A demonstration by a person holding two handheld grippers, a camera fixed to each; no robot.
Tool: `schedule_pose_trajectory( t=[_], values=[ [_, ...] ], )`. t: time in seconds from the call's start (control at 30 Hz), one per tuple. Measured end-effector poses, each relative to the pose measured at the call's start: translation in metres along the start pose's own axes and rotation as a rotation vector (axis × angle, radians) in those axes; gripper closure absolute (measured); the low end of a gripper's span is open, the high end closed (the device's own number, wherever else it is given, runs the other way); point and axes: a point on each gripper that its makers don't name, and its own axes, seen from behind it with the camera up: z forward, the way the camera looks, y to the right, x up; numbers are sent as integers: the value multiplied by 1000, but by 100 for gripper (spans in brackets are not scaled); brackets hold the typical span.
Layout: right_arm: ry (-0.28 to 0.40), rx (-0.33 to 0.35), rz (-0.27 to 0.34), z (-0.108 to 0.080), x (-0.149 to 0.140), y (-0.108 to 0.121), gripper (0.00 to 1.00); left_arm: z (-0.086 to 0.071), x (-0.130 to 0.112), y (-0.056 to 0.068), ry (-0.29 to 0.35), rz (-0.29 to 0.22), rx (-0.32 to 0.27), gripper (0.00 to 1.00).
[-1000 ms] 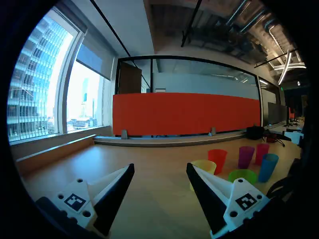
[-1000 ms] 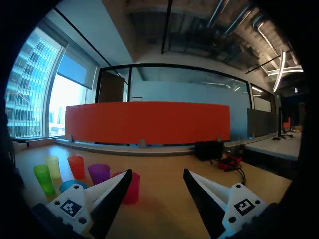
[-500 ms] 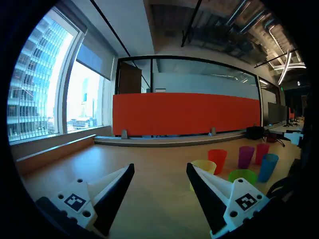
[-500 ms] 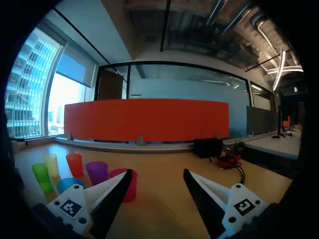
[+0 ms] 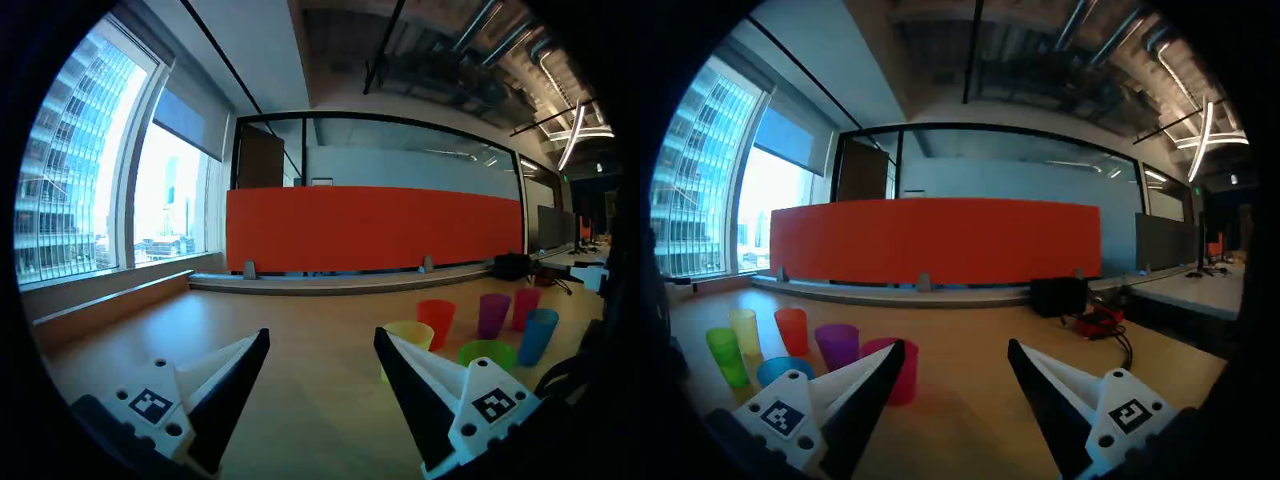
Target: Pour water
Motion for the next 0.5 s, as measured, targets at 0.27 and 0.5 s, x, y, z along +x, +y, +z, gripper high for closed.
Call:
schedule_pose_trajectory(
  t=[0.27, 0.5],
  values=[
    [-2, 1, 1, 1, 0, 0, 1, 0, 0, 0, 0, 0, 0, 3],
    [-3, 0, 2, 1, -1, 0, 1, 0, 0, -1, 0, 0, 0, 3]
  ],
)
